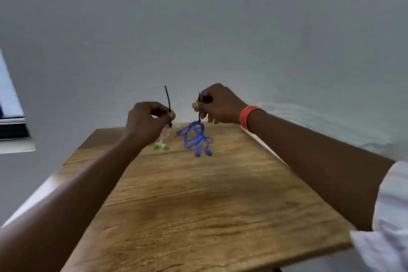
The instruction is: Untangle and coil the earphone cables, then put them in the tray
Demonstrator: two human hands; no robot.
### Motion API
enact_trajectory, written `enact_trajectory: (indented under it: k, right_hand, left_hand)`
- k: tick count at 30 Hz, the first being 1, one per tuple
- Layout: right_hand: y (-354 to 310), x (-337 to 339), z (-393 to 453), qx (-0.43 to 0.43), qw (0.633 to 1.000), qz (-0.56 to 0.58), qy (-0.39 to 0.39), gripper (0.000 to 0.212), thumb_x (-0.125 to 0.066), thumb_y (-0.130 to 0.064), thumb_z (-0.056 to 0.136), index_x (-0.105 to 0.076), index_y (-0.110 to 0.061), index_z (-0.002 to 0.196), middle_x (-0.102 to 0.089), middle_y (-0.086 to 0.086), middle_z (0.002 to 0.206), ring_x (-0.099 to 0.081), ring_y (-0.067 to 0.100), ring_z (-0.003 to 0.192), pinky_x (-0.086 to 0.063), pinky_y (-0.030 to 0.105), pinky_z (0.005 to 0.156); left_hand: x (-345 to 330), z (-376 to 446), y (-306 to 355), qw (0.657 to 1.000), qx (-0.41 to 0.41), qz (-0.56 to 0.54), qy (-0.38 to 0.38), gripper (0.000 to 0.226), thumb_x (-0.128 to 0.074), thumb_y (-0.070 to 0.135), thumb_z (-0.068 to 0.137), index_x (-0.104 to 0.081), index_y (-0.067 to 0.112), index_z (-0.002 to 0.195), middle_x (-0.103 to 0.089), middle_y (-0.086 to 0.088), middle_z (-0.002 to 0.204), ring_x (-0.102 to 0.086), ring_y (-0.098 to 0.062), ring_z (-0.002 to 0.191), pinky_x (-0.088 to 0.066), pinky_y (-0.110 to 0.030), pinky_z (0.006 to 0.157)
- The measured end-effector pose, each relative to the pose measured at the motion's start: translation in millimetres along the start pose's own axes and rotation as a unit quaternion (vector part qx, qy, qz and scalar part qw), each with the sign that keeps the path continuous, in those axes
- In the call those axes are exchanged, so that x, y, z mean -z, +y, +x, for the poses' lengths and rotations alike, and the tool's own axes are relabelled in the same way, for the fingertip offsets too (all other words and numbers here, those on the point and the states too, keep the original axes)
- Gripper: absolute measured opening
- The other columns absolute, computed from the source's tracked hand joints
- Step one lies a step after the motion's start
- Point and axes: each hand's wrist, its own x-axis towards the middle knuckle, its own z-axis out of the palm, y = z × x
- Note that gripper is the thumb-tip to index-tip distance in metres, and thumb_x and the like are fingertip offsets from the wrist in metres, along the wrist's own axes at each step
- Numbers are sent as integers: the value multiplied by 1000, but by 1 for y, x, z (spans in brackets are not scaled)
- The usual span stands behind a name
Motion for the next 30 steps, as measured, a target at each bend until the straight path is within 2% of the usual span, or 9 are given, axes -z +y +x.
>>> enact_trajectory:
  k: [4, 9, 13, 16, 19, 21, 26, 28, 30]
  right_hand:
    - [33, 78, -40, -43, 998, -32, 36, 19, -63, -18, 92, -68, -6, 79, -72, 9, 71, -60, 11, 48, -46, 20, 44]
    - [88, 150, -87, -108, 983, -34, 145, 19, -63, -17, 92, -68, -2, 80, -71, 13, 73, -61, 15, 51, -49, 22, 44]
    - [134, 180, -113, -161, 966, -12, 204, 21, -65, -14, 91, -69, 5, 82, -71, 19, 75, -63, 22, 55, -52, 26, 46]
    - [167, 186, -128, -198, 960, 2, 201, 23, -66, -12, 90, -68, 9, 80, -71, 22, 74, -63, 26, 56, -56, 31, 50]
    - [190, 184, -136, -232, 958, 6, 170, 21, -65, -10, 90, -68, 8, 83, -71, 21, 75, -63, 22, 53, -54, 25, 47]
    - [200, 185, -139, -241, 961, -14, 135, 19, -66, -12, 90, -70, 5, 83, -73, 16, 75, -65, 18, 54, -51, 20, 49]
    - [212, 182, -136, -229, 965, -47, 115, 19, -73, -21, 84, -67, -5, 94, -74, 10, 77, -68, 15, 56, -54, 26, 59]
    - [206, 177, -131, -226, 964, -17, 137, 31, -77, -22, 80, -60, -8, 102, -72, 9, 80, -69, 18, 58, -58, 30, 61]
    - [193, 176, -127, -201, 968, -22, 150, 34, -78, -23, 79, -59, -11, 103, -69, 10, 83, -69, 20, 62, -59, 31, 60]
  left_hand:
    - [-47, 9, 78, 993, -50, -50, -91, 7, -75, 22, 81, -76, 15, 83, -74, -2, 80, -69, -17, 77, -56, -34, 77]
    - [-114, 7, 165, 978, -108, -23, -174, 10, -77, 20, 78, -75, 12, 83, -74, -6, 80, -64, -15, 64, -52, -25, 61]
    - [-166, -2, 203, 971, -125, -18, -204, 10, -77, 24, 75, -69, 23, 70, -73, -2, 77, -69, -19, 72, -59, -36, 71]
    - [-205, -12, 213, 966, -136, 26, -220, 15, -77, 27, 74, -65, 25, 65, -70, 2, 77, -69, -19, 75, -56, -32, 70]
    - [-231, -21, 210, 956, -141, 84, -242, 13, -78, 30, 75, -67, 25, 70, -68, 5, 79, -66, -17, 75, -45, -25, 62]
    - [-243, -24, 207, 948, -142, 109, -263, 11, -78, 30, 75, -70, 24, 75, -69, 4, 83, -65, -16, 77, -47, -25, 61]
    - [-259, -28, 188, 909, -135, 192, -346, 23, -73, 39, 81, -75, 16, 81, -73, 7, 73, -66, -11, 79, -56, -37, 81]
    - [-251, -26, 182, 909, -130, 209, -336, 41, -63, 55, 85, -72, 16, 74, -70, 7, 68, -64, -12, 72, -54, -33, 75]
    - [-237, -27, 179, 925, -133, 217, -282, 53, -51, 64, 88, -69, 16, 74, -68, 3, 73, -63, -16, 71, -48, -29, 65]
